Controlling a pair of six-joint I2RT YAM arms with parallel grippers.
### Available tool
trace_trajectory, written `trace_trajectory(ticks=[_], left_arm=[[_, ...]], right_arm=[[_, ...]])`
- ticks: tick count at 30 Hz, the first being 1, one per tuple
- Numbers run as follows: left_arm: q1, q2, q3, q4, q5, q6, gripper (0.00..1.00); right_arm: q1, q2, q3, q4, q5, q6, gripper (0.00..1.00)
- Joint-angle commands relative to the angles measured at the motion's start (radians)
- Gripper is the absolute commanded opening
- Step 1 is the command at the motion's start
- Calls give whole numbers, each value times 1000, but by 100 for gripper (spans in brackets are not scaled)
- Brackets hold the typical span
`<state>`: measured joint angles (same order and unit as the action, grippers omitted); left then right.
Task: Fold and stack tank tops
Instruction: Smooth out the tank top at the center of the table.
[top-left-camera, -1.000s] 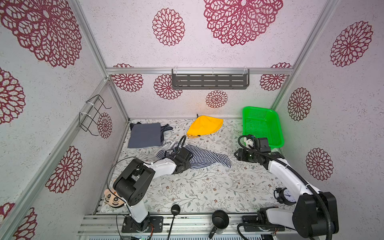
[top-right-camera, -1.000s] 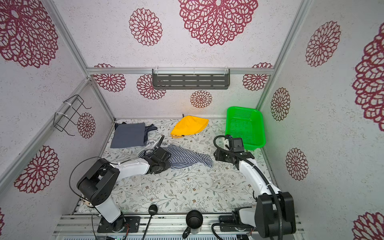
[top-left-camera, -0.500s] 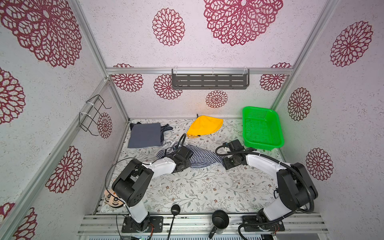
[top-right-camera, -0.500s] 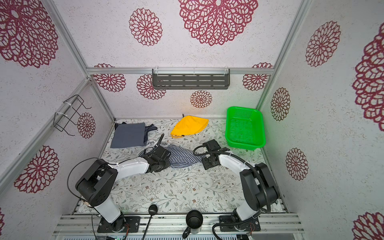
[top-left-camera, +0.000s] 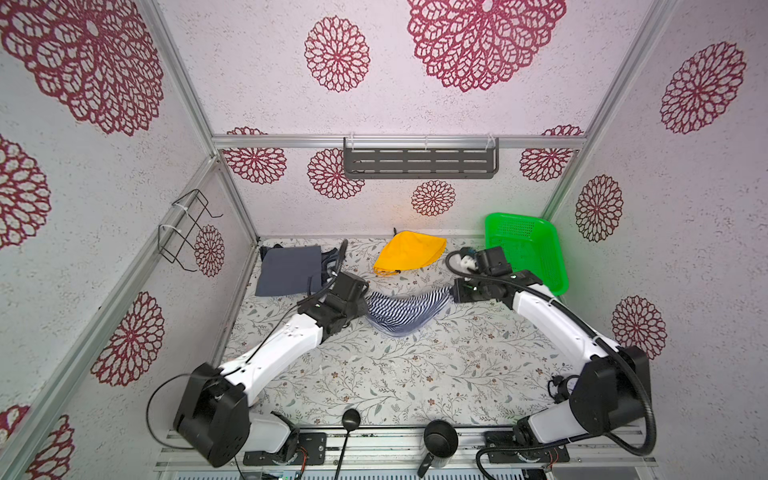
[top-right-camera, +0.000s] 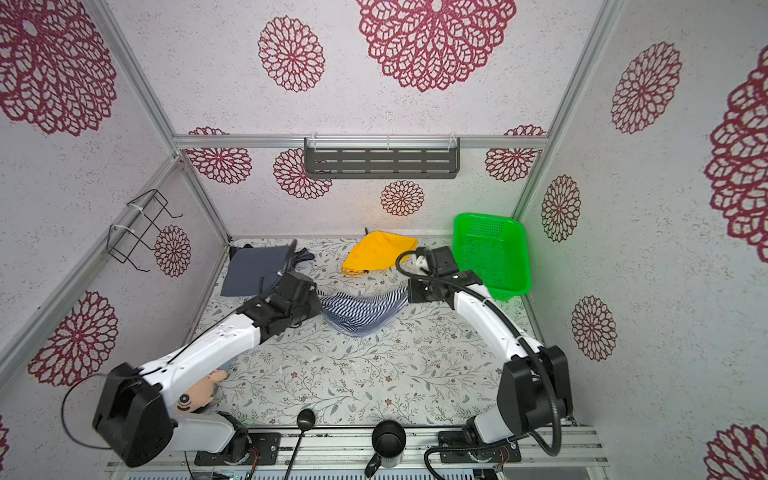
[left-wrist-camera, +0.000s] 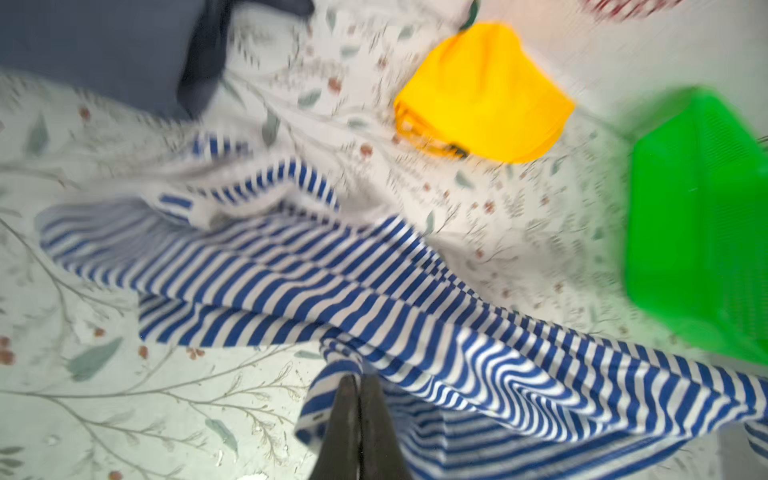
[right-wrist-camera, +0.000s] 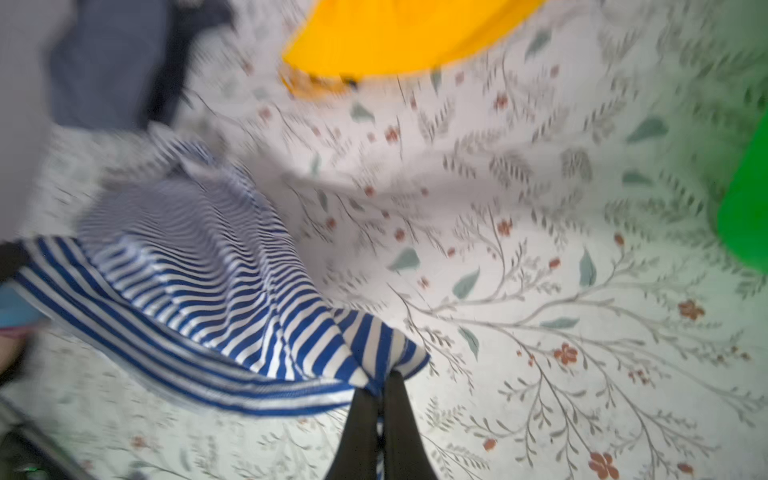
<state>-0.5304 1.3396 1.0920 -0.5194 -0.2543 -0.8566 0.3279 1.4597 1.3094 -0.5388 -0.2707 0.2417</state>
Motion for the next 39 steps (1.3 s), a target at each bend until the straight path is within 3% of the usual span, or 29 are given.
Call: trace_trajectory(ticks=[1, 6, 12, 17, 23, 28, 31, 34, 37, 39], left_arm=[[52, -94, 196, -154, -14, 164, 0], [69, -109, 588, -369, -33, 321, 0], [69, -125, 851, -455, 27, 380, 0], [73, -126, 895, -491, 3, 404, 0], [142, -84, 782, -436, 82, 393, 0], [239, -2, 696, -349, 162, 389, 0], [285, 75, 703, -281, 183, 391, 0], [331, 198, 812, -238, 196, 408, 0], [371, 349, 1031, -223, 242, 426, 0], [379, 433, 1203, -248, 274, 427, 0]], right_arm=[[-31, -64, 126, 96, -195, 112, 0], [-48, -138, 239, 249, -237, 177, 0], [-56, -245, 283, 303, -247, 195, 0], [-57, -277, 307, 226, -234, 189, 0], [-71, -211, 295, 110, -202, 184, 0], [-95, -131, 237, 147, -221, 177, 0], [-96, -84, 198, 267, -151, 152, 0], [-97, -36, 174, 474, -68, 142, 0], [-106, 75, 331, 541, -73, 126, 0], [-123, 145, 468, 544, -138, 150, 0]])
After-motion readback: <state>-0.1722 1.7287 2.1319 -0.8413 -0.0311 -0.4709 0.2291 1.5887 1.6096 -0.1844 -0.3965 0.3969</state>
